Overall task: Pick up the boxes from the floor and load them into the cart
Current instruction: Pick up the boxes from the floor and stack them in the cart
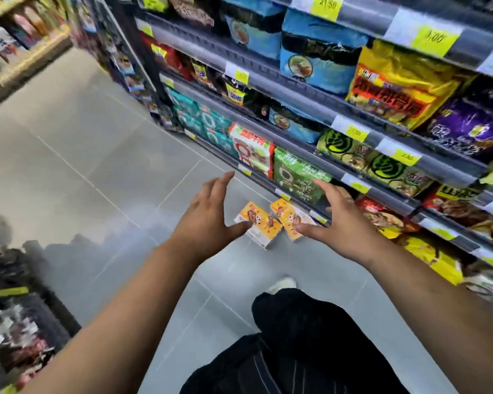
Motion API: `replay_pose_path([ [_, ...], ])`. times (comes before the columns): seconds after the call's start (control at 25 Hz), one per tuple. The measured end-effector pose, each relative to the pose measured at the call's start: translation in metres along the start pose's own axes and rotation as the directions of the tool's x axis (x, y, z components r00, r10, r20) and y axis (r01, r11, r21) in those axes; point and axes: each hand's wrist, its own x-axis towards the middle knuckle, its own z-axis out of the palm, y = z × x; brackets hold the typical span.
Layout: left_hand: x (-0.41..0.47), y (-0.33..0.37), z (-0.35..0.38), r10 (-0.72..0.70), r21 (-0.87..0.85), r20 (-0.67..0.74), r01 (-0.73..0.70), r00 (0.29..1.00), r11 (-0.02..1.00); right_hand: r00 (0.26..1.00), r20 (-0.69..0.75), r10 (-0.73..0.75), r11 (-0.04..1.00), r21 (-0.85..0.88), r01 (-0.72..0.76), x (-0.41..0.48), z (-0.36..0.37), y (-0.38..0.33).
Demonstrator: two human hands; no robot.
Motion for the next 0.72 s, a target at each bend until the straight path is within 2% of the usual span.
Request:
replay_pose_path([
  [0.2, 0.076, -0.031, -0.001, 0.045, 0.040, 0.080, -0.048, 0.996, 0.998, 0.998, 0.004, 0.065, 0.998, -0.018, -0.065, 0.076, 0.010, -0.006],
  [0.4, 0.148, -0.076, 0.018, 0.059, 0.012, 0.203, -0.063, 0.977, 0.998, 0.988, -0.028, 0.154, 0.988, -0.024, -0.155, 0.136, 0.052, 0.005],
  [0.56, 0.210, -0.114, 0.051, 0.090, 0.036, 0.304, -0.106, 0.948, 0.994, 0.947, -0.063, 0.314, 0.949, 0.049, -0.312, 0.172, 0.097, 0.034],
  [0.72, 0.275, -0.160, 0.106, 0.146, 0.045, 0.369, -0.175, 0.918, 0.984, 0.875, -0.129, 0.467, 0.881, 0.149, -0.449, 0.214, 0.155, 0.071],
])
